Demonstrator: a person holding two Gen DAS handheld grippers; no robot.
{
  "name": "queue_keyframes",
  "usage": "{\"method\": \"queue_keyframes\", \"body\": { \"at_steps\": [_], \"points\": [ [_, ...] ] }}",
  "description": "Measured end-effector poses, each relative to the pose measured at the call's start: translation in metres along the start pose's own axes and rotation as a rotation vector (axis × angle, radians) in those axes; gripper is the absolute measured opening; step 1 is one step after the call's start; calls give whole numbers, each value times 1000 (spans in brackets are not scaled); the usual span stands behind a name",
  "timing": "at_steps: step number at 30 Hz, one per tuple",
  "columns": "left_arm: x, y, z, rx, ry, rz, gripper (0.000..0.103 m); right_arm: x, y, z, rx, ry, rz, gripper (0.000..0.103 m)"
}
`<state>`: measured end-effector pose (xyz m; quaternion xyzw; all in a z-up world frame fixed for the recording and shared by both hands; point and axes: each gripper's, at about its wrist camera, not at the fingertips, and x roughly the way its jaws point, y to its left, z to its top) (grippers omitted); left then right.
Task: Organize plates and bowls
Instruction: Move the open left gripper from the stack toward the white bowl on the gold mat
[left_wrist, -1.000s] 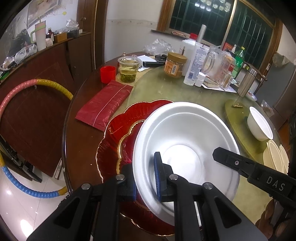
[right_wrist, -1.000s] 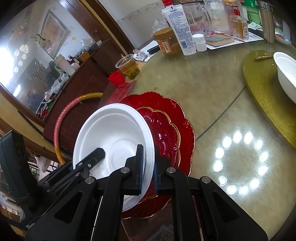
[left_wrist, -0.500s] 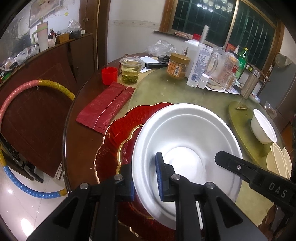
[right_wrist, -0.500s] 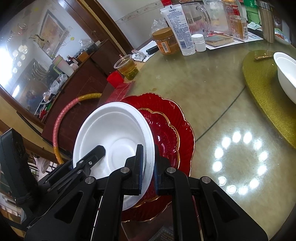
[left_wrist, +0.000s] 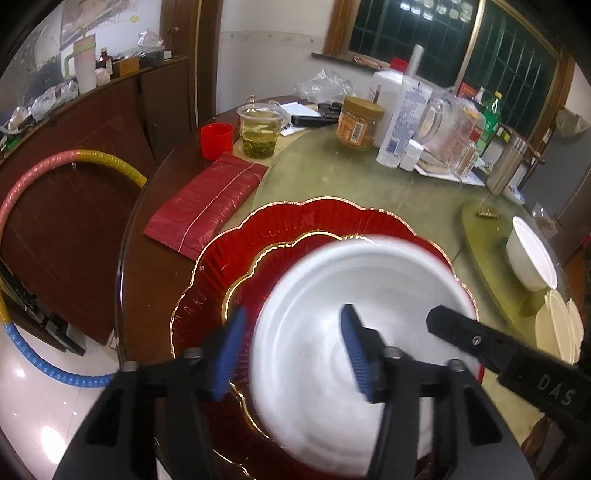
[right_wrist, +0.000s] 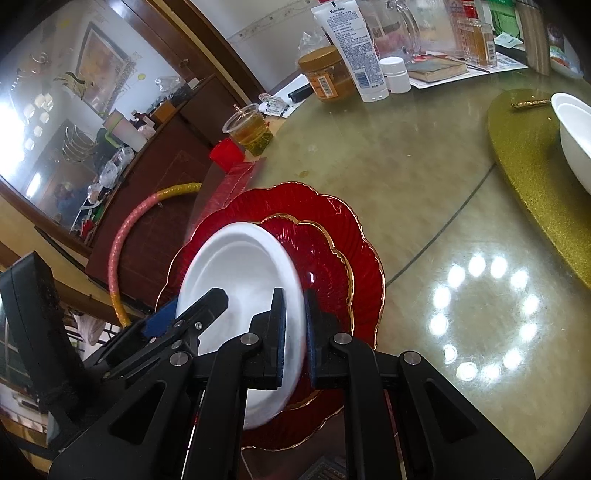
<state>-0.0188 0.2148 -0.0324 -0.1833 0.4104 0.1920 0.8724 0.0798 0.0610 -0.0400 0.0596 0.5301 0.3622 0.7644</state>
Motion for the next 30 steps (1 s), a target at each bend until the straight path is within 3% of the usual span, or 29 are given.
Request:
{"method": "queue_keyframes", "body": {
  "at_steps": [5, 12, 13, 15, 16, 17, 22, 25, 28, 30],
  "points": [
    [-6, 2, 2, -21, -23, 0, 59, -3, 0, 2, -4, -21, -1, 9],
    [-23, 9, 7, -94, -104, -4, 76, -22, -4, 4, 11, -127, -16, 10],
    [-28, 10, 8, -102, -129, -3, 79, -25, -5, 4, 17, -147, -13, 16],
    [-34, 9, 9, -108, -170, -6, 81, -34, -8, 5, 34, -201, -12, 49],
    [-37, 8, 9, -105, -184, -9, 82, -38, -9, 4, 44, -227, -4, 74],
    [-39, 6, 10, -98, -194, -14, 83, -43, -11, 3, 57, -265, 13, 83],
    [-43, 1, 9, -85, -225, -44, 84, -50, -10, 4, 59, -304, 46, 83],
    [-53, 1, 8, -83, -265, -105, 84, -51, -12, 4, 63, -307, 70, 83],
    [-77, 5, 7, -97, -412, -151, 84, -56, -14, 2, 66, -351, 82, 86],
    [-93, 6, 3, -89, -537, -166, 93, -63, -15, 1, 70, -397, 96, 102]
  ]
}}
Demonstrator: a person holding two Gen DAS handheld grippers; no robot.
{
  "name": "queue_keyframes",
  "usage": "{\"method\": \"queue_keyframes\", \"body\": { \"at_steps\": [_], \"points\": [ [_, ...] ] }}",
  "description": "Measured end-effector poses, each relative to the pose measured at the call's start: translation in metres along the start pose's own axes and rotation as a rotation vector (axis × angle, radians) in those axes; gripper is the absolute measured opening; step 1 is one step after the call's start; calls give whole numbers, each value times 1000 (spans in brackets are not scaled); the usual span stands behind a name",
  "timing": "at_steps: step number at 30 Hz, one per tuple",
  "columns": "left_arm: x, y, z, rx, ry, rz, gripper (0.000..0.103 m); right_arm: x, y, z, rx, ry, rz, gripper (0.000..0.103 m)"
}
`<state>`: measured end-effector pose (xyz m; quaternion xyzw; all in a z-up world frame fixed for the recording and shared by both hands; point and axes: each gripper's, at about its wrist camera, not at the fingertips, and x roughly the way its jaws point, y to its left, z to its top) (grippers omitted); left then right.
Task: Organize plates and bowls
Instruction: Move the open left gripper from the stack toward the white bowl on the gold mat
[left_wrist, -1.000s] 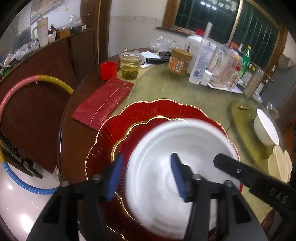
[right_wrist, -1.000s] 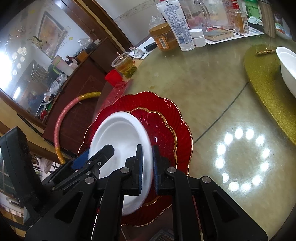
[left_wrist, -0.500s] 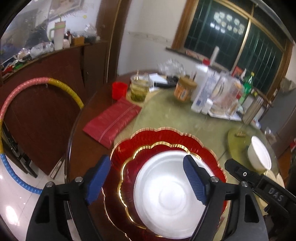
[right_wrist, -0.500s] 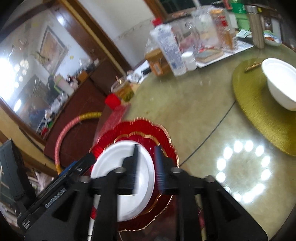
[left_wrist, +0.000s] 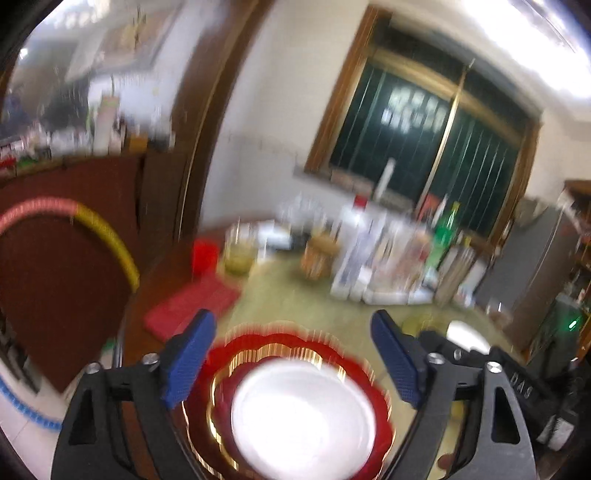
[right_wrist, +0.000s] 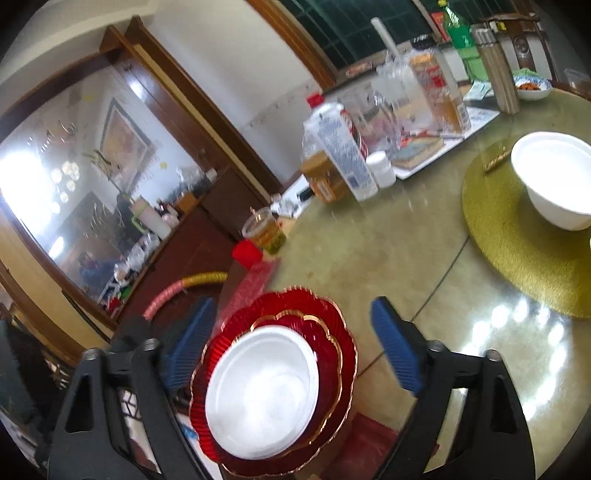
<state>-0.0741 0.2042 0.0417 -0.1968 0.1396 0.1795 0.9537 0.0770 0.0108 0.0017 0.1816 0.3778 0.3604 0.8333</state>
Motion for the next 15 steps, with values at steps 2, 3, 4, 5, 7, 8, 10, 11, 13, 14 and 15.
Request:
{"method": "queue_keyframes", "body": {
  "at_steps": [2, 3, 4, 5, 7, 8, 10, 11, 13, 14, 15],
  "points": [
    [-11, -2, -1, 23, -96, -51, 103, -9, -1, 1, 10, -65, 33, 103],
    [-13, -4, -2, 43, -120, -63, 103, -11, 0, 1, 7, -82, 40, 103],
    [-12, -9, -4, 80, -124, -75, 103, -14, 2, 2, 3, -93, 43, 103],
    [-9, -13, -6, 115, -110, -93, 103, -16, 3, 2, -5, -108, 34, 103],
    [-3, -22, -9, 184, -67, -147, 103, -18, 5, 3, -16, -127, 18, 103],
    [1, -29, -12, 221, -26, -187, 103, -20, 6, 4, -19, -136, 14, 103],
    [7, -38, -15, 253, 35, -242, 103, -24, 5, 6, -17, -144, 8, 103],
    [10, -43, -18, 255, 76, -263, 103, -26, 5, 7, -20, -146, -2, 103],
    [16, -49, -20, 253, 155, -275, 103, -30, 4, 9, -27, -140, -13, 103],
    [22, -54, -21, 251, 202, -270, 103, -33, 3, 10, -29, -134, -23, 103],
    [24, -57, -23, 253, 216, -268, 103, -35, 0, 11, -27, -117, -31, 103]
  ]
}}
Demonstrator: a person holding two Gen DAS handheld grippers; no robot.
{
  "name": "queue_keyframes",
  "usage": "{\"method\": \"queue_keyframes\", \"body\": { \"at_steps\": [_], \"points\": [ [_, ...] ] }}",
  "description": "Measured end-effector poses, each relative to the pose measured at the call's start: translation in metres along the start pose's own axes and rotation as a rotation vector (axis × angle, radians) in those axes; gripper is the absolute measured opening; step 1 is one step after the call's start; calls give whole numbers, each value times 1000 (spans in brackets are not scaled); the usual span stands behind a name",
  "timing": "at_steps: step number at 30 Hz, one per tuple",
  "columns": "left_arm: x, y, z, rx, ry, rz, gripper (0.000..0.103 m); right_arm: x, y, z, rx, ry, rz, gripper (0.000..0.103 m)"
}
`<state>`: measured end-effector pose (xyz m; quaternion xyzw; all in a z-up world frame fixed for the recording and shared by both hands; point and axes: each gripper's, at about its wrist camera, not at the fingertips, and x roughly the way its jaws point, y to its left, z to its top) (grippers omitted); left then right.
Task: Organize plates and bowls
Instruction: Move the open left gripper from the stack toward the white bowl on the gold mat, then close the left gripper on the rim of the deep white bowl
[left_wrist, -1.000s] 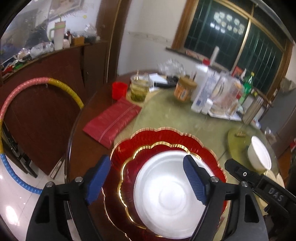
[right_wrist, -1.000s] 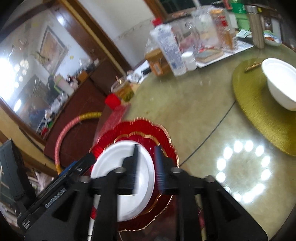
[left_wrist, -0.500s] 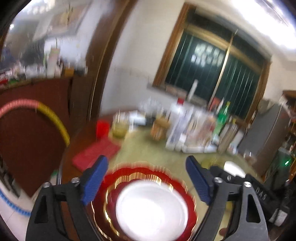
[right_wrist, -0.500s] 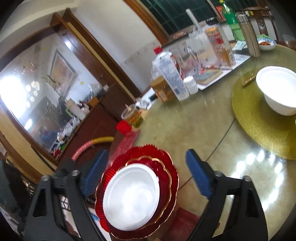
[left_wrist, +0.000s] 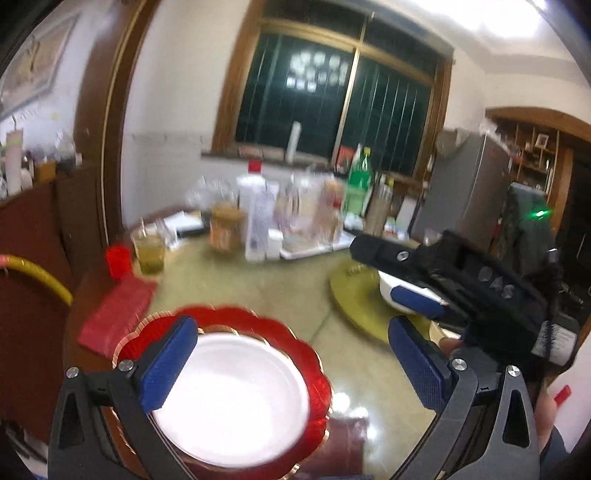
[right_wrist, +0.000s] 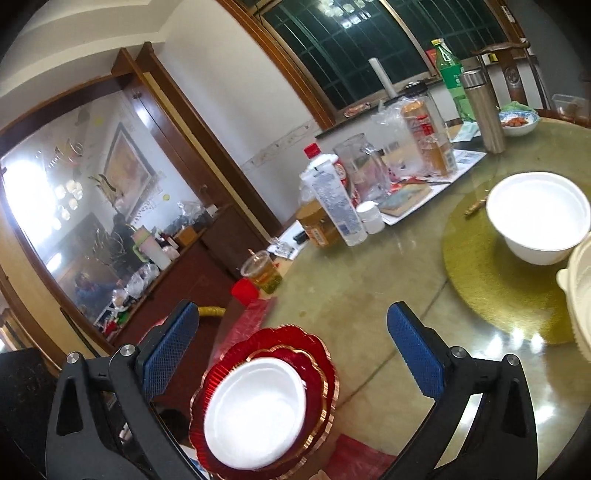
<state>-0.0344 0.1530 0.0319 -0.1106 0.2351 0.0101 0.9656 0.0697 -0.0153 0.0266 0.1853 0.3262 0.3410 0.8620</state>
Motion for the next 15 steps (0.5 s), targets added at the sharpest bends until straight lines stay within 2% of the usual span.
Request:
{"method": "queue_keyframes", "body": {
  "at_steps": [5, 9, 15],
  "points": [
    [17, -20, 0, 15, 82, 59, 103, -19, -27, 5, 46, 92, -10, 103],
    [31, -41, -2, 18, 158, -24, 103, -48, -57, 11, 80, 135, -66, 103],
    [60, -78, 3, 13, 232, -137, 103, -108, -110, 24, 179, 98, -150, 103]
  ]
}}
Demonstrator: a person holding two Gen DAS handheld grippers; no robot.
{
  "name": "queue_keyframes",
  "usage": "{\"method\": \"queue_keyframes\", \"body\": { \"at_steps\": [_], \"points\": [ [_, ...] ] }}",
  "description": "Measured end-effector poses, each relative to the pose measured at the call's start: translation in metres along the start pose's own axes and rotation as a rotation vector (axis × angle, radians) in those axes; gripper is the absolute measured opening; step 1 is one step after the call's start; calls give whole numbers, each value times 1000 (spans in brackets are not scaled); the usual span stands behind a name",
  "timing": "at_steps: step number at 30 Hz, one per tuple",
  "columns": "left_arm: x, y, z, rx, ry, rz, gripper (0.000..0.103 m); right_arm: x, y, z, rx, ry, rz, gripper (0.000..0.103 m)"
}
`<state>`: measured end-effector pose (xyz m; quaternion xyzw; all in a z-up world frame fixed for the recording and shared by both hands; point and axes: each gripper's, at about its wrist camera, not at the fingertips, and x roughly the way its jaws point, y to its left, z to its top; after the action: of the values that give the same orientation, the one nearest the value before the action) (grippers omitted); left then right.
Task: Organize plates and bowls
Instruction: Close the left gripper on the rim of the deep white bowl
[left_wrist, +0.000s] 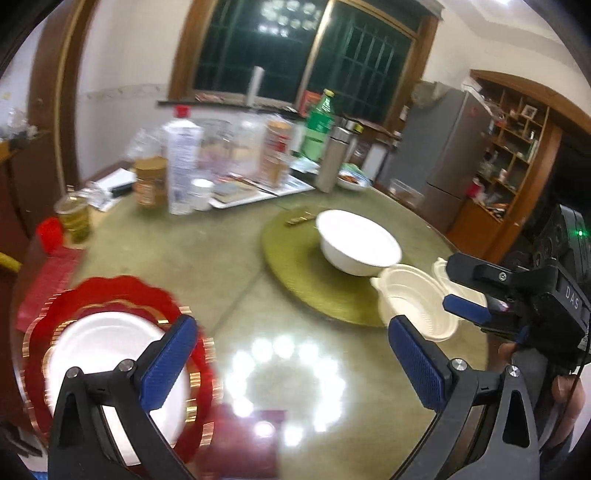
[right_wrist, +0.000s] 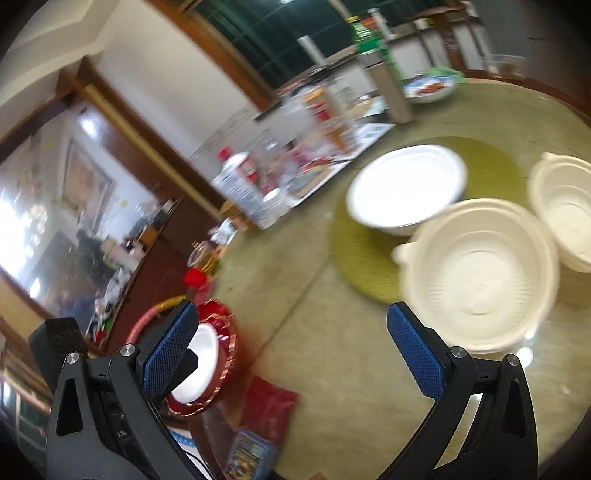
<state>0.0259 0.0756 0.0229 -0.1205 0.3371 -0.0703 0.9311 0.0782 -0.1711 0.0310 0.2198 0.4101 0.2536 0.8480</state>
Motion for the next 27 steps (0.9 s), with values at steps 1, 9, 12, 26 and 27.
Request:
{"method": "queue_keyframes", "body": {
  "at_steps": [1, 9, 12, 26, 27],
  "points": [
    [5, -4, 4, -4, 12, 0, 103, -5, -7, 3, 13, -3, -14, 103],
    [58, -20, 43, -148, 63, -32, 103, -1, -65, 57, 136, 46, -59, 103],
    [79, -26, 55, -164, 60, -11, 103, 10, -85, 78, 208, 47, -56, 103],
    [171, -43, 78, -251, 154, 70, 102, 77, -126, 131, 255, 151, -143, 92],
    [176, -44, 79, -254, 157, 78, 102, 80, -127, 134, 246, 163, -157, 88]
  ]
}}
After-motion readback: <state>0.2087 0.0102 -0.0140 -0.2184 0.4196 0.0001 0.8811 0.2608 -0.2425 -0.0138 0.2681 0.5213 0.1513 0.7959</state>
